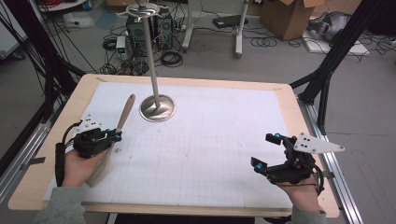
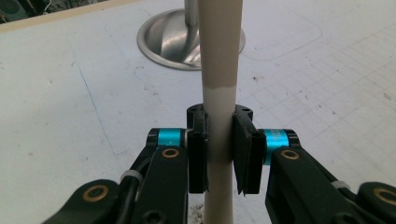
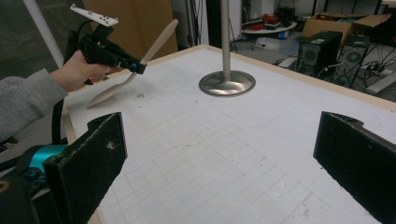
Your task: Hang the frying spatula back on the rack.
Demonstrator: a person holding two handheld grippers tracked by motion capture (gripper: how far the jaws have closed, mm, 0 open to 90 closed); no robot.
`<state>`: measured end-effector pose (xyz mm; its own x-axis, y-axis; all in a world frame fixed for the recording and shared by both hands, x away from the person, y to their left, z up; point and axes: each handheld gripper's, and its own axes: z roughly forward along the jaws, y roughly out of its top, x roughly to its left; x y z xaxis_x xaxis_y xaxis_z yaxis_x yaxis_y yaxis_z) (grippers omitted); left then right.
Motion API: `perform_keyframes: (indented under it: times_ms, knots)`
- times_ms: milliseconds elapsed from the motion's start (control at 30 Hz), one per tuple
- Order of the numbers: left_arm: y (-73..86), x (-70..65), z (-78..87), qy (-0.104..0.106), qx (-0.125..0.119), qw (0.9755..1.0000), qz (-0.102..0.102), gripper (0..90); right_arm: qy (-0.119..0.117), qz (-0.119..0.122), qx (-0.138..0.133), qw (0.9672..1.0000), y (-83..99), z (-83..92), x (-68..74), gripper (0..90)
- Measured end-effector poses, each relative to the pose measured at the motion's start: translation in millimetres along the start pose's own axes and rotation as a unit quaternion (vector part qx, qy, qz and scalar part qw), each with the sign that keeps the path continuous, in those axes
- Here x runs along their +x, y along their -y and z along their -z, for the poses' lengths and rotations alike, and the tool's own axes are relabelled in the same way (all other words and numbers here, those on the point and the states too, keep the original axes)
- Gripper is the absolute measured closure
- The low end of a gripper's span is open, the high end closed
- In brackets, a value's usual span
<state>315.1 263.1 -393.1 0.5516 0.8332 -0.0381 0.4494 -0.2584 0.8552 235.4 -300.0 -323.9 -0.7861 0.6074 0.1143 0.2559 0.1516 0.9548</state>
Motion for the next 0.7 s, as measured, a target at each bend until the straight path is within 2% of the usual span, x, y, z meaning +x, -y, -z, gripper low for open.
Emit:
perform_keyframes:
  times_ms: [367, 700]
  knots:
    - [-11.9, 1.8, 12.9, 0.006, -0.018, 0.9998, -0.001, 77.2, 0.000, 0.002, 0.000, 1.0000, 0.1, -0.7, -0.5, 1.3]
    - [-29.7, 2.6, 26.4, 0.015, -0.032, 0.9994, -0.006, 77.3, -0.002, 0.001, 0.003, 1.0000, 0.6, -1.0, -0.6, 1.4]
